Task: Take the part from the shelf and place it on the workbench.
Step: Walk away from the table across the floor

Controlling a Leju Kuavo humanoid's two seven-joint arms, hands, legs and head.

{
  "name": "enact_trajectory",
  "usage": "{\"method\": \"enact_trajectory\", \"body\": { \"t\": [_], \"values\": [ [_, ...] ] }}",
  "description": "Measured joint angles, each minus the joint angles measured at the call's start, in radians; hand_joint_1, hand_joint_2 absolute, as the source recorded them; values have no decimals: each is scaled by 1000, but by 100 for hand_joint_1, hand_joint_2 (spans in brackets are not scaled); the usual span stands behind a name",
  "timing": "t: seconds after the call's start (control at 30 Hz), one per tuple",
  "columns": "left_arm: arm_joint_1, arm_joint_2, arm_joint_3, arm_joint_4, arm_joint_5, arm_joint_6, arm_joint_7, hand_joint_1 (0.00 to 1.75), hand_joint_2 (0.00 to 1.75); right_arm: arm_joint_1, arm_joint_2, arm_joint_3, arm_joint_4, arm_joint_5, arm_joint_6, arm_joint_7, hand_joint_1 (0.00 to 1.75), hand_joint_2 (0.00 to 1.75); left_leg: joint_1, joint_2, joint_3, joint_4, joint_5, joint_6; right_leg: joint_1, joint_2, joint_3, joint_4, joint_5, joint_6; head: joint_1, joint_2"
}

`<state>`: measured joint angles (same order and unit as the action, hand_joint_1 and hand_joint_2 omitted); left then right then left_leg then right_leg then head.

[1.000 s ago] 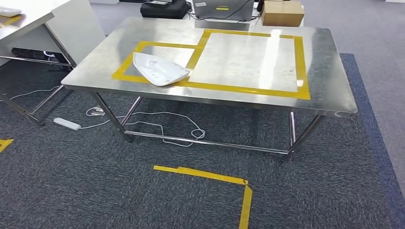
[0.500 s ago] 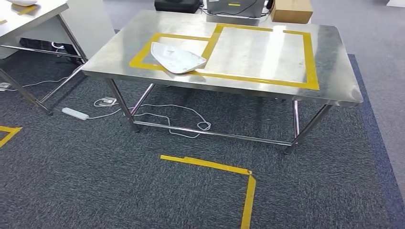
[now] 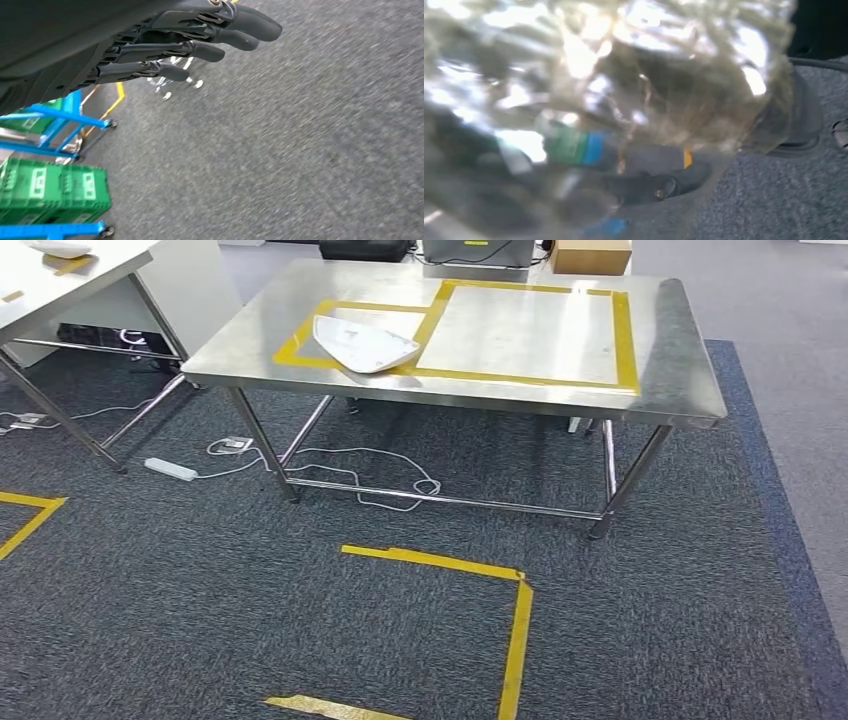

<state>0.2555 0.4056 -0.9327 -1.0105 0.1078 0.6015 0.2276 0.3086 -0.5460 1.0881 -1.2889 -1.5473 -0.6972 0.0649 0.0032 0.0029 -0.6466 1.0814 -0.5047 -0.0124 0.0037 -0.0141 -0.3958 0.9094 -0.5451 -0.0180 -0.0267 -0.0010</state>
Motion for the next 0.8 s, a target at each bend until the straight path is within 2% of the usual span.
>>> {"method": "enact_trajectory", "body": {
  "t": [0.03,0.07,0.1,0.13,0.17,0.2,0.23,0.27,0.3,0.33,0.4,0.43,0.47,0.53,0.57,0.6,0.63,0.67,0.7,0.73,0.77,0.8],
  "values": [
    [-3,2,-8,0,9,5,-3,0,0,3,0,-2,-2,0,0,0,0,0,1,0,-11,66,-52,-4,1,-2,-17,4,12,-3,-1,0],
    [-7,4,-17,0,17,11,-6,0,0,5,0,-4,-4,0,0,0,0,0,2,0,-19,131,-84,-7,3,-4,-37,11,23,-4,-2,0],
    [-11,6,-25,0,23,15,-8,0,0,7,-1,-6,-5,0,0,0,0,0,3,0,-17,179,-87,-9,4,-6,-59,20,34,-3,-2,0],
    [-15,7,-31,0,29,18,-10,0,0,8,-1,-8,-5,0,0,0,0,0,4,0,-4,201,-68,-9,5,-8,-84,30,44,-2,-2,0],
    [-17,9,-38,0,34,20,-12,0,0,9,-1,-10,-6,0,0,0,0,0,4,0,25,188,-37,-9,5,-8,-109,41,54,0,-2,0],
    [-20,10,-43,0,39,21,-14,0,0,9,-1,-13,-6,0,0,0,0,0,4,0,71,142,-14,-7,6,-8,-130,52,63,2,-2,0],
    [-23,12,-48,0,45,23,-15,0,0,10,-1,-16,-7,0,0,0,0,0,4,-1,135,67,-12,-4,7,-8,-146,63,72,6,-3,0],
    [-27,14,-53,0,50,25,-17,0,0,12,-2,-19,-9,0,0,0,0,0,3,-3,197,-16,-28,2,8,-7,-158,73,80,11,-4,0],
    [-32,16,-59,0,56,27,-20,0,0,14,-2,-22,-10,0,0,0,0,0,1,-4,242,-81,-48,8,8,-8,-165,79,90,16,-4,0],
    [-36,18,-64,0,61,29,-22,0,0,16,-3,-24,-12,0,0,0,0,0,-3,-5,266,-123,-62,16,8,-8,-172,82,100,23,-4,0],
    [-40,21,-76,0,68,30,-25,0,0,17,-4,-27,-12,0,0,-2,0,0,-6,-1,253,-135,-52,31,3,-6,-181,84,112,36,-4,0],
    [-42,23,-80,0,69,30,-25,0,0,19,-5,-28,-13,0,0,-4,0,0,-7,2,241,-136,-41,40,1,-2,-188,95,95,42,-3,0],
    [-43,24,-85,0,71,30,-26,0,0,21,-5,-29,-13,0,0,-5,0,0,-7,6,227,-138,-28,48,-1,2,-200,123,57,48,-1,0],
    [-46,25,-91,0,78,30,-29,0,0,23,-6,-29,-14,0,0,-5,0,0,-9,8,195,-138,-2,58,-4,9,-229,227,-49,56,3,0],
    [-48,25,-96,0,84,30,-31,0,0,24,-6,-29,-14,0,0,-5,0,0,-11,8,175,-137,13,59,-5,10,-241,292,-87,58,4,0],
    [-50,25,-101,0,89,30,-33,0,0,24,-6,-29,-14,0,0,-5,0,0,-13,9,155,-136,28,60,-5,10,-243,342,-98,59,4,0],
    [-53,25,-106,0,96,30,-36,0,0,25,-6,-30,-14,0,0,-5,0,0,-14,9,133,-133,42,59,-5,10,-235,372,-85,60,4,0],
    [-56,25,-112,0,102,31,-40,0,0,25,-6,-31,-14,0,0,-5,0,0,-15,9,111,-129,56,58,-5,10,-210,364,-50,59,4,0],
    [-59,24,-118,0,109,31,-43,0,0,25,-6,-33,-14,0,0,-5,0,0,-15,9,90,-123,69,56,-5,10,-169,323,-13,58,4,0],
    [-63,24,-123,1,115,32,-47,0,0,25,-6,-35,-14,0,0,-5,0,0,-15,9,72,-117,81,53,-5,10,-113,253,7,57,4,0],
    [-67,23,-129,1,121,33,-50,0,0,25,-7,-38,-14,0,0,-4,0,0,-15,8,57,-110,92,48,-4,11,-45,161,4,54,4,0],
    [-69,23,-133,1,125,34,-52,0,0,25,-7,-41,-14,0,0,-2,0,0,-16,8,49,-106,103,44,-2,11,7,81,-13,49,4,0]
  ]
}}
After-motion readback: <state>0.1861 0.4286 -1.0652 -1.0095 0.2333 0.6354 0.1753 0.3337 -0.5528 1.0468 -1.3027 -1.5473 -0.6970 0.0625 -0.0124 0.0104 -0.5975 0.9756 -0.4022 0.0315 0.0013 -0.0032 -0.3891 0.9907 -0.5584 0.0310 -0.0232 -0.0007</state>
